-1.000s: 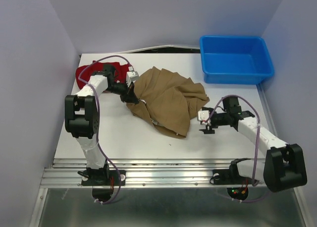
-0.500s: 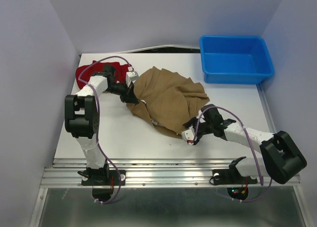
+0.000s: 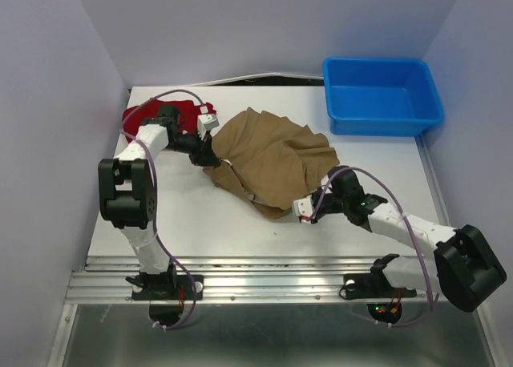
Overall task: Fold and stack the skirts
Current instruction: Flatten the skirt out
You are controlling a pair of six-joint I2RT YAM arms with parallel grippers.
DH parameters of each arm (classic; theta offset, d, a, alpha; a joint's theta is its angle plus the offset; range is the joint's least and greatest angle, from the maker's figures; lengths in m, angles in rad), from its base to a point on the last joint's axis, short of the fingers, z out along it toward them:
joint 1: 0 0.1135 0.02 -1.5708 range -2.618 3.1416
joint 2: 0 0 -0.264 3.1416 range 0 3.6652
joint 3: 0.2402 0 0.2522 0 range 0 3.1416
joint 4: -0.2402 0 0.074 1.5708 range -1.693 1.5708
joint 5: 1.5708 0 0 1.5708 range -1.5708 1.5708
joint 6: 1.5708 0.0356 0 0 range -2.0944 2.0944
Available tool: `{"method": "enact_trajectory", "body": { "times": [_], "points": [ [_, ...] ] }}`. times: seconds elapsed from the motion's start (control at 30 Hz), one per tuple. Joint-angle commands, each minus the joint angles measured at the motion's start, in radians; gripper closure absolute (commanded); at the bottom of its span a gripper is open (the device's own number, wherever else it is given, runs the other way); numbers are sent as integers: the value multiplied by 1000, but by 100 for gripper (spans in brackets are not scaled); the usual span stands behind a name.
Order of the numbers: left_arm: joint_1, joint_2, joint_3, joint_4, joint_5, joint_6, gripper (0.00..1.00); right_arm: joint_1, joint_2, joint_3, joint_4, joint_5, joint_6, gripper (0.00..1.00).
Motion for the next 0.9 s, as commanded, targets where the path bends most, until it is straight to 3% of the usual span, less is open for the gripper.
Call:
{"method": "enact_trajectory", "body": {
  "times": [0.0,0.17,0.27,0.37,0.47,0.5,0.87],
  "points": [
    [14,-99,-17,-91,37,139,71,-48,-38,158,78,8,424,99],
    [14,-117,-118,-123,3,303,54,-124,9,223,73,31,648,99],
    [12,-133,-174,-100,-18,368,49,-134,35,246,70,39,772,99],
    [11,-171,-255,-65,-24,415,34,-134,58,255,72,48,841,99],
    [11,-196,-295,-45,-43,467,32,-144,83,258,70,58,873,99],
    [11,-215,-316,-42,-58,489,17,-144,95,264,72,58,887,99],
    [60,-403,-481,37,-227,797,14,-184,137,303,72,41,932,99]
  ]
}}
